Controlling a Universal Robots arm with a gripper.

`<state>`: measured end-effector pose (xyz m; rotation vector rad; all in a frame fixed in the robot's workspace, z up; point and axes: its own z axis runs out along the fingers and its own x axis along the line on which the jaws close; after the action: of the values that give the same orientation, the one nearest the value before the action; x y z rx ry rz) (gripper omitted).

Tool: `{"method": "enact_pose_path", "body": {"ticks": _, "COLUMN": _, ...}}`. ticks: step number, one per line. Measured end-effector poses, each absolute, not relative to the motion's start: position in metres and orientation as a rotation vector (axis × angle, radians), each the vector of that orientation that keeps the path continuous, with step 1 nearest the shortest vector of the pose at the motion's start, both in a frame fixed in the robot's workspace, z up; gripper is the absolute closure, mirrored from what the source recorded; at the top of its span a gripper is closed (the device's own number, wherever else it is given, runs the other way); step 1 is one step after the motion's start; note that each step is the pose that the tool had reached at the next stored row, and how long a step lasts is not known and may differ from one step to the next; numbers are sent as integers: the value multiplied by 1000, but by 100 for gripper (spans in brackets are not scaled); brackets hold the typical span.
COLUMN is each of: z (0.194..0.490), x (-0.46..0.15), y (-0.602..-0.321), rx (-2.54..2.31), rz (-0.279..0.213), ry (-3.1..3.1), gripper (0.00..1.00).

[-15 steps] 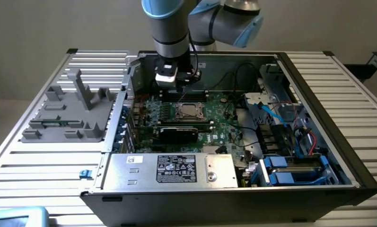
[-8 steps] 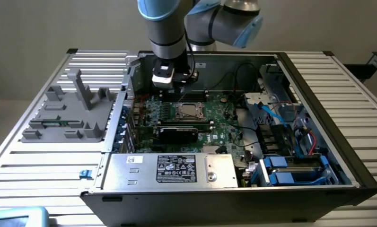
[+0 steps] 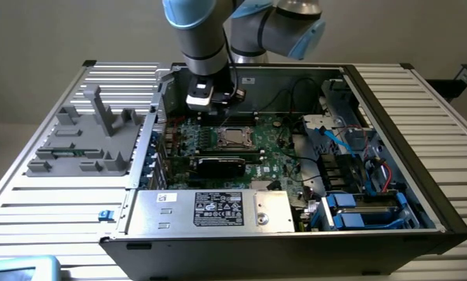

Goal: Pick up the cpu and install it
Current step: 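Install the first cpu locking lever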

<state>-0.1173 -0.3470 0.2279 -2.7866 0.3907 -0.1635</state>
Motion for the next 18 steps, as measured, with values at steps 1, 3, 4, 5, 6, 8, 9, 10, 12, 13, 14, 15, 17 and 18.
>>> {"method": "enact_pose_path", "body": {"ticks": 1, "z": 227, "x": -118, "y": -347, "rx": -2785, "rz": -166, "ry": 402, "gripper": 89}}
{"method": "enact_pose_path", "body": {"ticks": 3, "z": 225, "x": -119, "y": -347, "rx": -2783, "rz": -170, "ry": 416, "gripper": 89}}
{"method": "enact_pose_path", "body": {"ticks": 4, "z": 224, "x": -121, "y": -347, "rx": -2783, "rz": -171, "ry": 419, "gripper": 89}}
{"method": "enact_pose_path", "body": {"ticks": 5, "z": 224, "x": -122, "y": -347, "rx": -2783, "rz": -171, "ry": 418, "gripper": 89}}
{"method": "enact_pose_path", "body": {"ticks": 6, "z": 224, "x": -124, "y": -347, "rx": -2783, "rz": -172, "ry": 418, "gripper": 89}}
{"method": "enact_pose_path", "body": {"ticks": 8, "z": 223, "x": -127, "y": -347, "rx": -2782, "rz": -174, "ry": 418, "gripper": 89}}
{"method": "enact_pose_path", "body": {"ticks": 9, "z": 222, "x": -128, "y": -347, "rx": -2782, "rz": -177, "ry": 419, "gripper": 89}}
{"method": "enact_pose_path", "body": {"ticks": 10, "z": 221, "x": -129, "y": -347, "rx": -2781, "rz": -180, "ry": 421, "gripper": 89}}
{"method": "enact_pose_path", "body": {"ticks": 12, "z": 220, "x": -130, "y": -347, "rx": -2777, "rz": -185, "ry": 435, "gripper": 89}}
{"method": "enact_pose_path", "body": {"ticks": 13, "z": 219, "x": -130, "y": -347, "rx": -2774, "rz": -187, "ry": 443, "gripper": 89}}
{"method": "enact_pose_path", "body": {"ticks": 14, "z": 218, "x": -130, "y": -347, "rx": -2770, "rz": -190, "ry": 453, "gripper": 89}}
{"method": "enact_pose_path", "body": {"ticks": 15, "z": 218, "x": -130, "y": -347, "rx": -2764, "rz": -192, "ry": 460, "gripper": 89}}
{"method": "enact_pose_path", "body": {"ticks": 17, "z": 218, "x": -130, "y": -347, "rx": -2754, "rz": -198, "ry": 469, "gripper": 89}}
{"method": "enact_pose_path", "body": {"ticks": 18, "z": 217, "x": -130, "y": -347, "rx": -2751, "rz": -201, "ry": 470, "gripper": 89}}
